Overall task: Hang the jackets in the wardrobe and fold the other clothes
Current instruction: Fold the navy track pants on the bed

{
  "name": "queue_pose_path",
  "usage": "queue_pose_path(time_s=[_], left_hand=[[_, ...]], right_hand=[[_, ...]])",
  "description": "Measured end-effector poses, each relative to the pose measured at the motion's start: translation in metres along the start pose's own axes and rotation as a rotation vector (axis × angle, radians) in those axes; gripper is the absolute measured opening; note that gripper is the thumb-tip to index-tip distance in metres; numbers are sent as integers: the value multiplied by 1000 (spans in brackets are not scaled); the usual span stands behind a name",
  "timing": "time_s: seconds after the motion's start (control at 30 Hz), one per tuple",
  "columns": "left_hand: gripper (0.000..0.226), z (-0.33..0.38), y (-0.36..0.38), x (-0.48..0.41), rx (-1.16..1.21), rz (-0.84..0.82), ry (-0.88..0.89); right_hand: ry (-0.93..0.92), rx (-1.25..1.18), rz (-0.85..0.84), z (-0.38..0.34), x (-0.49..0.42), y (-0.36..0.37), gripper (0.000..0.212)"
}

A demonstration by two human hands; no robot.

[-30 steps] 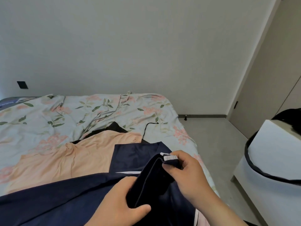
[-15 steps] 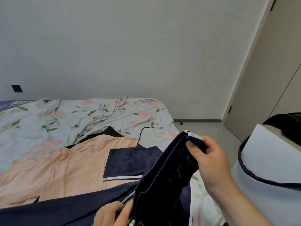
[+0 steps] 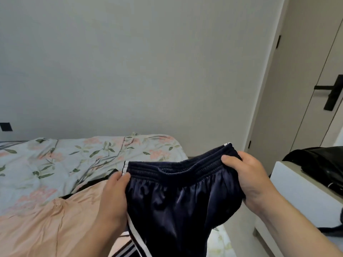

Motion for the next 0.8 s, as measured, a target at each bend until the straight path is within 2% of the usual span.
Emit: queue_pose_path(time_s=[0.17,0.3,0.43,0.57,0.67,0.73,0.8], left_hand=[[23,49,14,-28,-87,-30,123],[14,54,35,-2,-7,-48,124],[15,53,68,47,-30,-214,169],[19,48,88,79,-16,-404,128],[11,42,90,76,156,-369,-1],[30,37,83,60,206,-288,-63],[35,34,69,37,107,-214,-52]], right_hand=[[116,-63,-87,-4,3,-5,21],[219,-225,-141,1,12,14,19],[192,-301,-125,-3,25,40,15],[79,-227,-144,-9,37,52,21],[21,-133,-148,-11,41,48,29],[4,-12,-106,-9,39,39,25],[-9,107,-26,-5,32,23,19]])
Point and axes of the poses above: each hand's wrist, its own x-axis away from the middle knuckle, its own y-axis out of the palm, z = x × y, the point moved 5 cm from there along -x, towards the middle knuckle, and after that the axes turned 12 degrees about x, right-handed, at the moved point
